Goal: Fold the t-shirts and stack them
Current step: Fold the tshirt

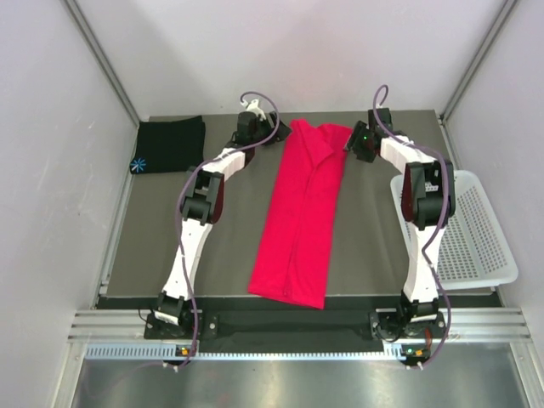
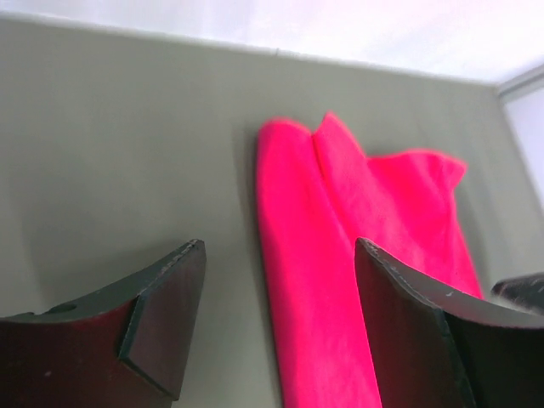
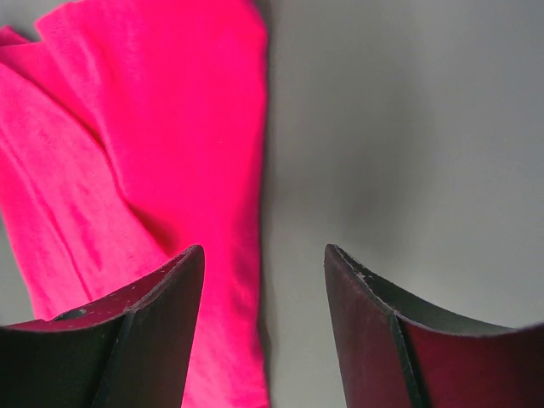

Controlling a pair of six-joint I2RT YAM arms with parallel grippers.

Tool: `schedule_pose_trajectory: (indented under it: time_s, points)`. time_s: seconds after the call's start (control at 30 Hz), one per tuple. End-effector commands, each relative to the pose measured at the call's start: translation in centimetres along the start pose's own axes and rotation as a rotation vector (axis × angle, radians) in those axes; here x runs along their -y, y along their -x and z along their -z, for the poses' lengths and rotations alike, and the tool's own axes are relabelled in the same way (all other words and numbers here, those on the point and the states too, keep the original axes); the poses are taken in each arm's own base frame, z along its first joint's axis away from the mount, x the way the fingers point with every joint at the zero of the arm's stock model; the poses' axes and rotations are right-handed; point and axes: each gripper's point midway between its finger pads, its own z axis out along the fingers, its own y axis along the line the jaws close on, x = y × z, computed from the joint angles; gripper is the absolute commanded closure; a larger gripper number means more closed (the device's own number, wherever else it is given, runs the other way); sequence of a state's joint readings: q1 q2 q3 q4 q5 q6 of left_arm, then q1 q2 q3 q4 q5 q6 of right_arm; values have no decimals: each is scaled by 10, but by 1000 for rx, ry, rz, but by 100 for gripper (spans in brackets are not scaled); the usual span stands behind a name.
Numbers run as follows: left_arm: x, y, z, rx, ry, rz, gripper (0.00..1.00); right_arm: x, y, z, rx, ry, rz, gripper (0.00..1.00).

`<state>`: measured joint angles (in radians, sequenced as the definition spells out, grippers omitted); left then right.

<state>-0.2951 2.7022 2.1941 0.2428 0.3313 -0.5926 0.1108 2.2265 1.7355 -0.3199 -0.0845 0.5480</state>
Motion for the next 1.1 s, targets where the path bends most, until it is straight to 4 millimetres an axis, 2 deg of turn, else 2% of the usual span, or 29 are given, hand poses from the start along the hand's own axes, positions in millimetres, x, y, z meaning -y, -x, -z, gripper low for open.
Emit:
schedule_pose_trajectory:
  time_s: [0.0,0.07,0.1,0.13,0.17,0.2,0.4,0.67,0.83,0.9,1.07]
  points:
    - [24,46,-8,158,-109,31,25,-8,33,0,86,51,-22,41]
    - [16,35,-15,152,-115,62,28,-3,36,-4,93,47,-46,41]
    - [22,41,-16,164,-131,78,29,-2,37,-5,93,50,-53,41]
    - [21,38,-18,157,-135,91,32,-1,35,-9,82,54,-58,41]
    - [14,29,-22,145,-132,104,35,-1,39,-9,83,58,-64,41]
    - [20,31,-23,148,-147,118,36,-1,41,-10,84,60,-67,41]
    - [22,8,-30,102,-144,138,37,0,46,-13,90,66,-73,41]
    - [30,-10,-36,78,-148,143,44,7,38,-21,66,59,-92,41]
    - [25,1,-35,113,-118,136,57,12,31,-31,44,42,-123,41]
    - [22,12,-33,136,-105,133,69,13,28,-36,35,36,-136,43]
    - [7,34,-27,189,-51,129,86,13,39,-45,69,35,-160,47]
